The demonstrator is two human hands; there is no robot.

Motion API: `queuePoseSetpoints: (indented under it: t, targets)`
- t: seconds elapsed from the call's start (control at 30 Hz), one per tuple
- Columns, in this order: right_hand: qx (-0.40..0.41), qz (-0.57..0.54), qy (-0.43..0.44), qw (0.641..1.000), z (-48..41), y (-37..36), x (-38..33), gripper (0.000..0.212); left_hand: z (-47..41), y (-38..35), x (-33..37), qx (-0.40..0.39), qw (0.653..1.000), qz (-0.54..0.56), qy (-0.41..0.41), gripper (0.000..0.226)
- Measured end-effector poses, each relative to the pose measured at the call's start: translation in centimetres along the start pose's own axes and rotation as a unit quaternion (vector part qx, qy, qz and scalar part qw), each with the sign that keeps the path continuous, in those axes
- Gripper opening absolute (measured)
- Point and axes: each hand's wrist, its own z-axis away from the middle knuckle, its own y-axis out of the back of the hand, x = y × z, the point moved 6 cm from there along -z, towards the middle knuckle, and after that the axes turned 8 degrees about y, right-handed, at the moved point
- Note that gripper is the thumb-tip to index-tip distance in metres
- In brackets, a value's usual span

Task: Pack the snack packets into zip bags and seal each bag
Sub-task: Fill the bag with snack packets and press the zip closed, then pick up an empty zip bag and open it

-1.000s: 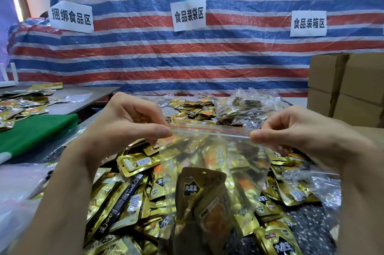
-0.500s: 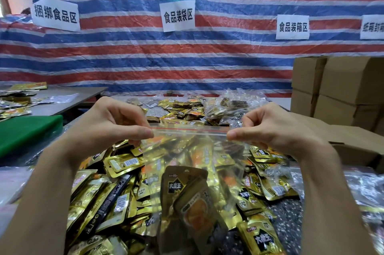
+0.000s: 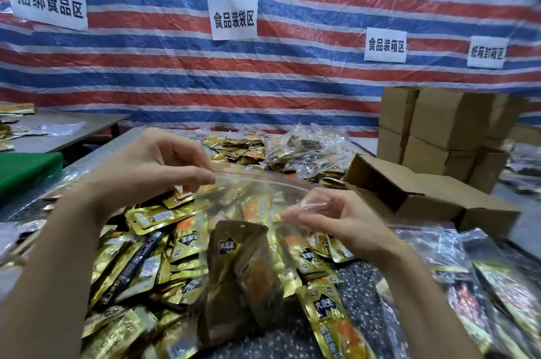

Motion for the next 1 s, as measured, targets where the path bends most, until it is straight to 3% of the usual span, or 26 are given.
queuePoseSetpoints:
  t: [0.13,0.33,0.47,0.57,0.7,0.8,1.0]
  targets:
    - [0.070,-0.032,0.047,0.996,1.5,1.3,-4.0,0.023,0.8,0.1,0.6,0.041,0.998,0.041,-0.019,0.020]
    - [0.211,-0.051,0.045,0.975,4.4,5.2,-8.8,0.001,0.3,-3.8,2.8,0.074,0.989,0.126,-0.019,0.015]
    - [0.298,-0.001,-0.039,0.954,7.2,9.3,-7.7,0.007,-2.4,-9.0,3.7,0.078,0.980,0.182,0.008,0.009]
    - [0.358,0.004,-0.137,0.924,9.5,12.7,-4.1,0.006,-4.8,-14.2,2.5,0.057,0.977,0.188,0.083,0.010]
    - [0.451,0.044,-0.250,0.856,12.7,16.9,3.1,0.011,-5.9,-20.2,-0.2,-0.020,0.961,0.186,0.204,0.029]
    - [0.511,0.126,-0.295,0.797,14.6,18.9,7.0,0.017,-5.2,-20.9,-2.0,-0.023,0.959,0.167,0.226,0.022]
    - [0.502,0.188,-0.326,0.779,14.2,17.4,8.2,0.016,-2.1,-17.8,-4.9,0.003,0.962,0.128,0.243,0.005]
